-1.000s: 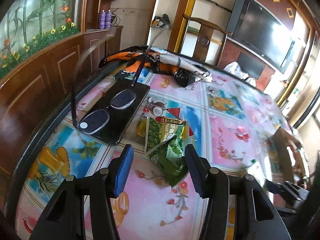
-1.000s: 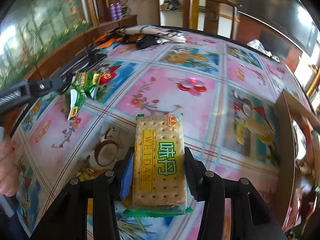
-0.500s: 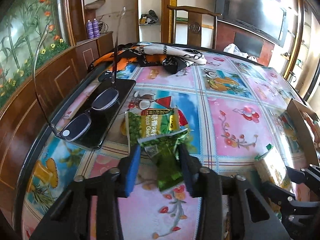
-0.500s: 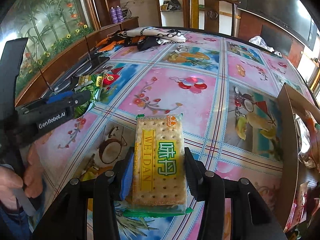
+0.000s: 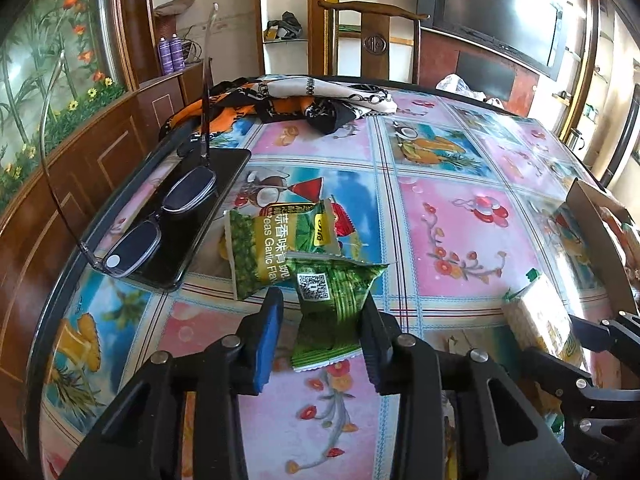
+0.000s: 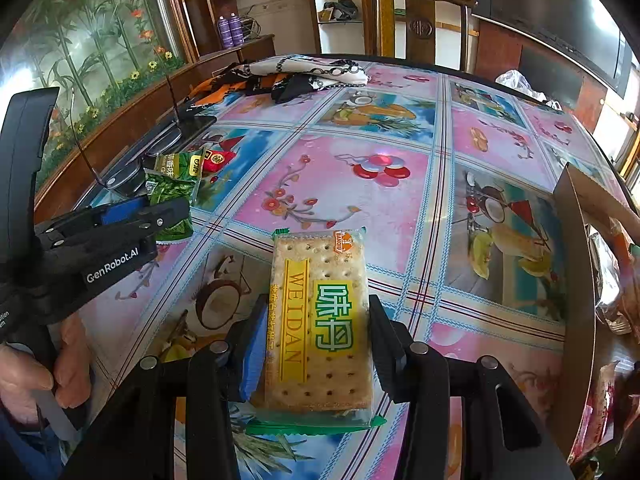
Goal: Organize snacks
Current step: 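Grasp the green pea snack bag with the left gripper and lift it, then carry the green pea bag with left and WEIDAN pack with right over the box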
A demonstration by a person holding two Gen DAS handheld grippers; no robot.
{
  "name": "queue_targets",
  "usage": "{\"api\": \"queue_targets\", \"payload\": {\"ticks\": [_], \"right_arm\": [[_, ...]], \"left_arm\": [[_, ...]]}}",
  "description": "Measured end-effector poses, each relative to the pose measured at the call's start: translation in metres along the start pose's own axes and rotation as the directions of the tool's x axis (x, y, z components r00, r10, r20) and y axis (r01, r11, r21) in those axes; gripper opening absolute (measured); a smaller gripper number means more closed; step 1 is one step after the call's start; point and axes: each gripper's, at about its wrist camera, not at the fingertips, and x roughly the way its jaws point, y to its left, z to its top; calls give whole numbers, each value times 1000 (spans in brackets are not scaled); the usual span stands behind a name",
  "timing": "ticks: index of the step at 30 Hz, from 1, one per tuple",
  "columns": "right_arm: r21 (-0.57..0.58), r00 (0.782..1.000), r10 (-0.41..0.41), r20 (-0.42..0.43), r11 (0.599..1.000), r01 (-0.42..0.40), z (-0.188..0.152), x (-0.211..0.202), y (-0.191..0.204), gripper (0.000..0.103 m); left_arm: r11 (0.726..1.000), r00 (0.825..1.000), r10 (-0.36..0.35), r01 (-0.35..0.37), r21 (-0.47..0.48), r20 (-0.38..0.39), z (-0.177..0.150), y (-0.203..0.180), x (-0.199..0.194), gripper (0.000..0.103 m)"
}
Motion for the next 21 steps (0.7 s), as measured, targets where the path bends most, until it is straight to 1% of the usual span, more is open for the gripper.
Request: {"api": "queue_targets", "payload": {"ticks": [1, 2, 4, 8, 12, 16, 18, 21], "right_arm": [[0, 1000, 0, 0, 1000, 0, 0, 0, 0, 50], [0, 1000, -1, 0, 1000, 1, 0, 0, 0, 50], [2, 1000, -2, 1, 1000, 2, 0, 0, 0, 50], [13, 1000, -1, 7, 1000, 1, 1, -2, -2, 50], [22, 999, -2, 37, 1000, 1, 4, -10, -6, 50], [25, 998, -16, 54, 1000, 14, 5, -14, -9, 50], [29, 998, -20, 55, 999, 19, 6, -15, -10, 50], [38, 997, -40, 63, 999, 38, 7, -17, -13, 50]], "left_arm": [[1000, 1000, -5, 5, 3, -1, 0, -1, 0, 32], [1000, 1000, -10, 10, 5, -1, 0, -2, 1, 26], [1000, 1000, 5, -5, 18, 2, -1, -5, 0, 25], [1000, 1000, -12, 11, 27, 11, -3, -6, -4, 25], [999, 998, -19, 17, 44, 59, -3, -11, -15, 25], [999, 995, -32, 29, 37, 90, -2, -14, -24, 25], [999, 995, -31, 28, 29, 96, 0, -17, -25, 25], [999, 993, -46, 45, 15, 105, 1, -25, -30, 25]]}}
